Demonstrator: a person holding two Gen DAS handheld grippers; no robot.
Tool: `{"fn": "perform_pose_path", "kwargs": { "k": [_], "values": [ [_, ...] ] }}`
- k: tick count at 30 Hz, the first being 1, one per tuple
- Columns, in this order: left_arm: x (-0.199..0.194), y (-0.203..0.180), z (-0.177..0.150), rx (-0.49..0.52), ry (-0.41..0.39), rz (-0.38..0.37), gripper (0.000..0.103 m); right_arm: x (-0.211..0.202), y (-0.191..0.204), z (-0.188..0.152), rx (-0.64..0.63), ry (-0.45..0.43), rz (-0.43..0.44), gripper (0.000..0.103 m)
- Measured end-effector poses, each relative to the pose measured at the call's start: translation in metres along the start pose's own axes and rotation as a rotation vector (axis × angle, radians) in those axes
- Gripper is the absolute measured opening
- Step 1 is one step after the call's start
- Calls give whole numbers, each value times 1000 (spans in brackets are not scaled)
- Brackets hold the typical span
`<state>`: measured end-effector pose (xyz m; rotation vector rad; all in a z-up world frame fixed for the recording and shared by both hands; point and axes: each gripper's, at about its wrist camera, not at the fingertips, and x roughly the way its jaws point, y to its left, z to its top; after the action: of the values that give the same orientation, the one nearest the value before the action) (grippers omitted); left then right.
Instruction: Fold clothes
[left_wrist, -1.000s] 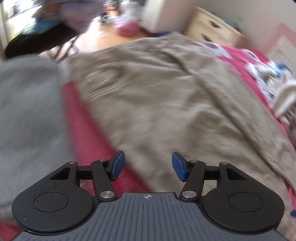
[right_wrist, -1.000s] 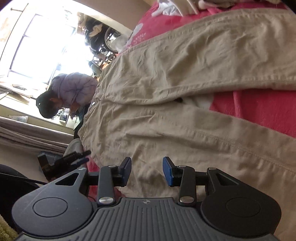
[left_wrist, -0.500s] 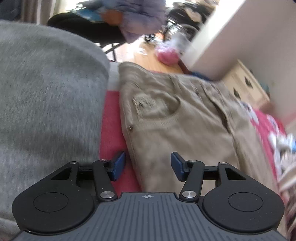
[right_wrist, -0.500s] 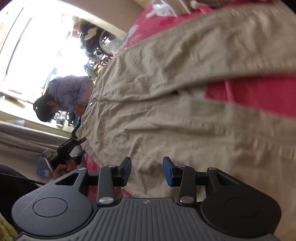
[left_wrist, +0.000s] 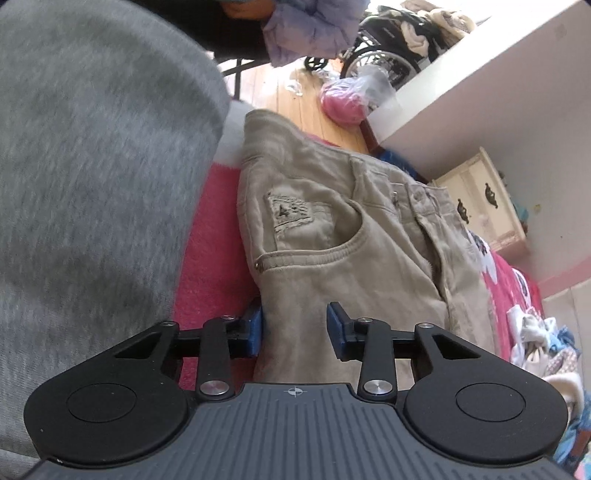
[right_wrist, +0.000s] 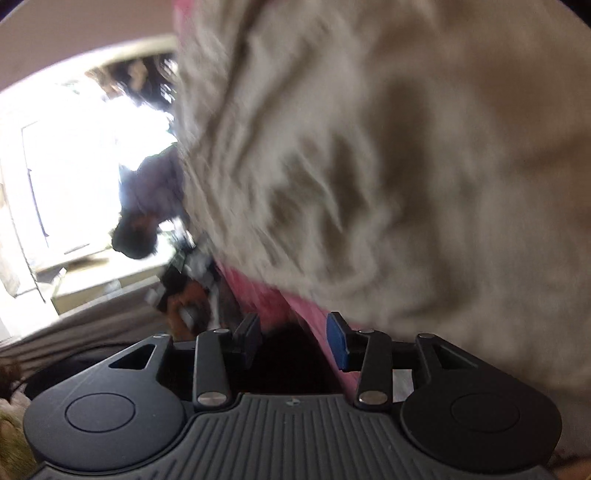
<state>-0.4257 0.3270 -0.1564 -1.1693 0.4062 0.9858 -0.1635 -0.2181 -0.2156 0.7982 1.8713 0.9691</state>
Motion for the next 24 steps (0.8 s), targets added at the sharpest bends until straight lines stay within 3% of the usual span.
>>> {"fn": "perform_pose_path", "kwargs": {
  "k": [3, 6, 13, 16, 24],
  "values": [
    [-1, -3, -2, 34, 3, 7, 36, -2, -18, -6, 58, 22, -86, 45],
    [-2, -5, -4, 52, 0, 18, 36, -11, -26, -15, 96, -18, -110, 42],
    [-1, -5, -4, 19, -5, 38, 36, -47, -27, -35, 104, -281, -175, 38],
    [-2, -4, -5, 12, -10, 38, 36, -60, -29, -43, 117, -397, -160, 38],
    [-4, -1, -6, -9, -13, 26, 36, -77, -65, -62, 293, -546, -17, 29]
  ]
}}
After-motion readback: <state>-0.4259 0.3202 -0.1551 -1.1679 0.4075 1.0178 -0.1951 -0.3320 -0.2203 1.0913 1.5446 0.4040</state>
